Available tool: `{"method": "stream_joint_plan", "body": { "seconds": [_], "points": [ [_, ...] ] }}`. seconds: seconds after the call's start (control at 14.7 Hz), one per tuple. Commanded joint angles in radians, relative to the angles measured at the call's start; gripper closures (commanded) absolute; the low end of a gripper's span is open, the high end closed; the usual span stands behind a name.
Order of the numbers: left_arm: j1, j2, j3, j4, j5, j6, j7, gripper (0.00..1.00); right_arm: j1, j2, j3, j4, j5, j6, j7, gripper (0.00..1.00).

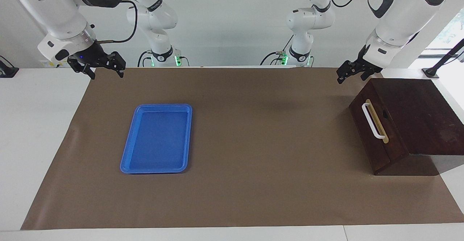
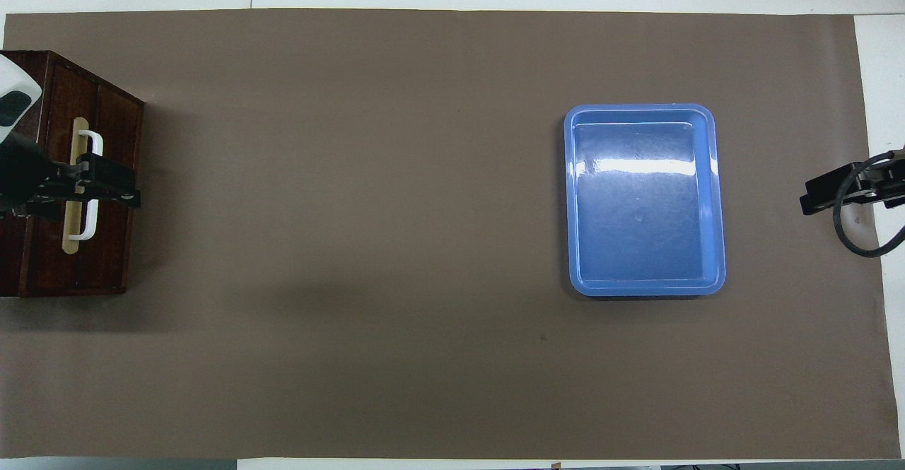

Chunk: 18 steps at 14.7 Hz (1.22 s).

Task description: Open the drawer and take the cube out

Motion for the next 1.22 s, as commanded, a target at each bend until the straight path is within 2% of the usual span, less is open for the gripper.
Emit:
{"method": "stream_joint_plan", "body": {
  "seconds": [0.0, 0.14, 0.34, 0.75, 0.88, 1.16],
  "points": [
    [-0.025, -0.01, 0.023, -0.014, 0.006, 0.012, 0.011, 0.0, -0.014, -0.007, 0.012, -0.002, -0.021, 0.008, 0.003, 0.0],
    [-0.036, -0.011, 0.02, -0.016, 0.008, 0.025, 0.012, 0.0, -0.012, -0.007, 0.012, -0.002, -0.021, 0.008, 0.003, 0.0],
    [-0.046, -0.022, 0.011, -0.083, 0.076, 0.146, 0.015, 0.0, -0.01, -0.009, 0.012, -0.005, -0.019, 0.008, 0.002, 0.0],
    [-0.168, 0.1, 0.011, -0.163, 0.36, 0.358, 0.044, 0.0, -0.021, -0.009, 0.011, -0.007, -0.018, 0.01, 0.003, 0.0],
    [-0.151, 0.096, 0.011, -0.233, 0.463, 0.471, 0.087, 0.0, -0.021, -0.013, 0.011, -0.005, -0.019, 0.014, -0.001, 0.0],
    [-0.047, 0.125, 0.012, -0.266, 0.483, 0.548, 0.158, 0.0, -0.021, -0.018, 0.011, -0.011, -0.005, 0.014, -0.047, 0.0]
  ]
}}
